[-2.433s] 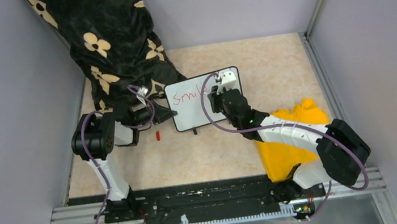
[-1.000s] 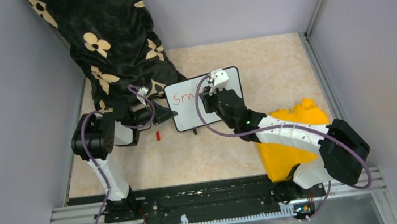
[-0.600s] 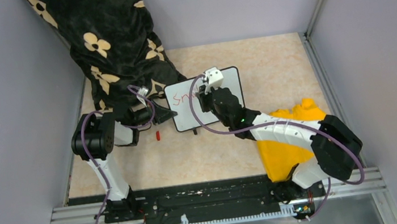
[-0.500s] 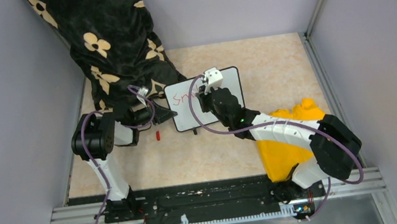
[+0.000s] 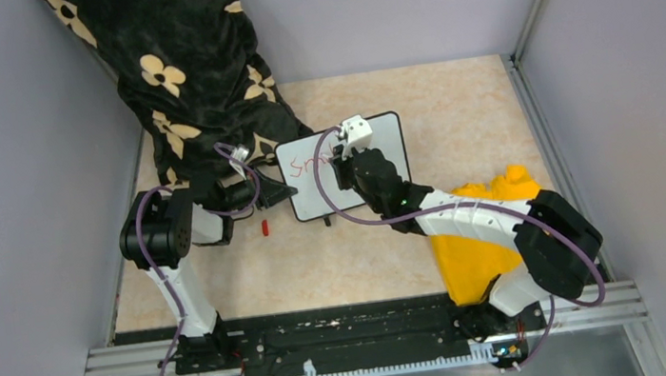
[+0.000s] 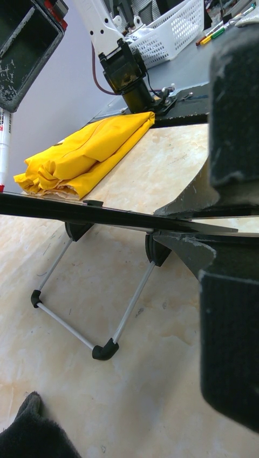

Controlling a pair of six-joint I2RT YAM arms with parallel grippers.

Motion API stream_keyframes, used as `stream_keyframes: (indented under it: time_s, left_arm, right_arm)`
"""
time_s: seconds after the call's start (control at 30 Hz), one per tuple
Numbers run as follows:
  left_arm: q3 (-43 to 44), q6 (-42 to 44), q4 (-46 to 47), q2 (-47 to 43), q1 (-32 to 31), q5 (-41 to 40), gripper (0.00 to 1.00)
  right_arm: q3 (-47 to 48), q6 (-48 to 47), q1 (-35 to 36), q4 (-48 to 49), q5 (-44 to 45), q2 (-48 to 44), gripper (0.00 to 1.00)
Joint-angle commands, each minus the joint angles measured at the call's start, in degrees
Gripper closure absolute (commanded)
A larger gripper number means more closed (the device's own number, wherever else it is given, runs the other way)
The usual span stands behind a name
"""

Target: Write a sentence on the whiteboard

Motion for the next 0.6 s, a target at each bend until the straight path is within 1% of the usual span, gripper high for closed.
stream_keyframes:
  time_s: [0.0,0.57]
  left_arm:
    - [-0.4,0.84,-3.31,0.43,-0.26,0.1,1.0]
    - [-0.3,0.78,-3.38,0.34,-0.26,0.1,1.0]
  right_arm:
    - [2.36,0.22,-0.27,2.2,2.02,0.2,1.0]
    - [1.9,0.59,-0.54,0.78,1.98,-0.49,1.0]
